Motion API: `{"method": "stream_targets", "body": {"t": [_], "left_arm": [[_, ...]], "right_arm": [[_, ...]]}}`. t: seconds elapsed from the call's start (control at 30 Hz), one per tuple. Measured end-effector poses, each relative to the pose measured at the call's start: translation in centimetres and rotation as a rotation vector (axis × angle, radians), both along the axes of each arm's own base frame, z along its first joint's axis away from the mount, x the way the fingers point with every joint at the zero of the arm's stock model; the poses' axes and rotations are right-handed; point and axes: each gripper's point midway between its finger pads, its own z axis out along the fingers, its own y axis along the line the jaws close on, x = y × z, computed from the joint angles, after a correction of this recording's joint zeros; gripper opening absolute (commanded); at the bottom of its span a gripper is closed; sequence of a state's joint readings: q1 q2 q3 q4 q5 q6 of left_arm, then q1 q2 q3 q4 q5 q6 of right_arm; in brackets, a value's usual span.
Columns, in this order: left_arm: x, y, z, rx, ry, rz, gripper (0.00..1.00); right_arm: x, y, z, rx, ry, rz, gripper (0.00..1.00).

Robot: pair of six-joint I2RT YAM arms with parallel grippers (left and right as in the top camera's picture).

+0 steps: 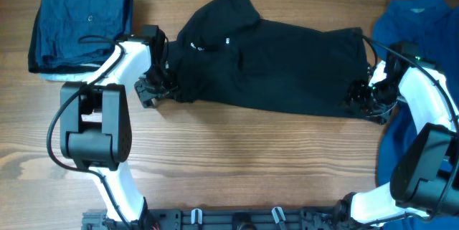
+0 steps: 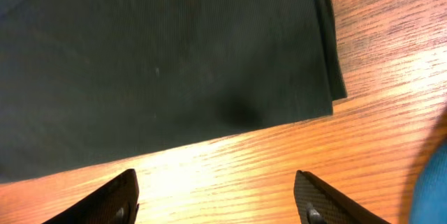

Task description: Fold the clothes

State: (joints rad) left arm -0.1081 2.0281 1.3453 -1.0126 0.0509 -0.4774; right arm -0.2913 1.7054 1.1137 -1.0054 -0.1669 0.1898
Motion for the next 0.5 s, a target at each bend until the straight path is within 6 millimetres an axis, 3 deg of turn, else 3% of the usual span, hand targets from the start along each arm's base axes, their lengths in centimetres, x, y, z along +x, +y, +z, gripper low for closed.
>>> {"method": "stream_targets", "body": {"t": [0.1,0.27,0.5], "left_arm": [[0.0,0.0,0.0,0.0,0.0,0.0,0.68],[0.0,0.0,0.0,0.0,0.0,0.0,0.69],[0.0,0.0,0.0,0.0,0.0,0.0,0.71]], "right_arm": [[1.2,-0.8,-0.2,-0.041,-0.047,-0.004,0.73],[1.7,-2.2,-0.3,-0.116,-0.06,-0.012,0.63],[1.9,-4.0,-1.1,-0.215,-0.041,-0.039,0.58]]}}
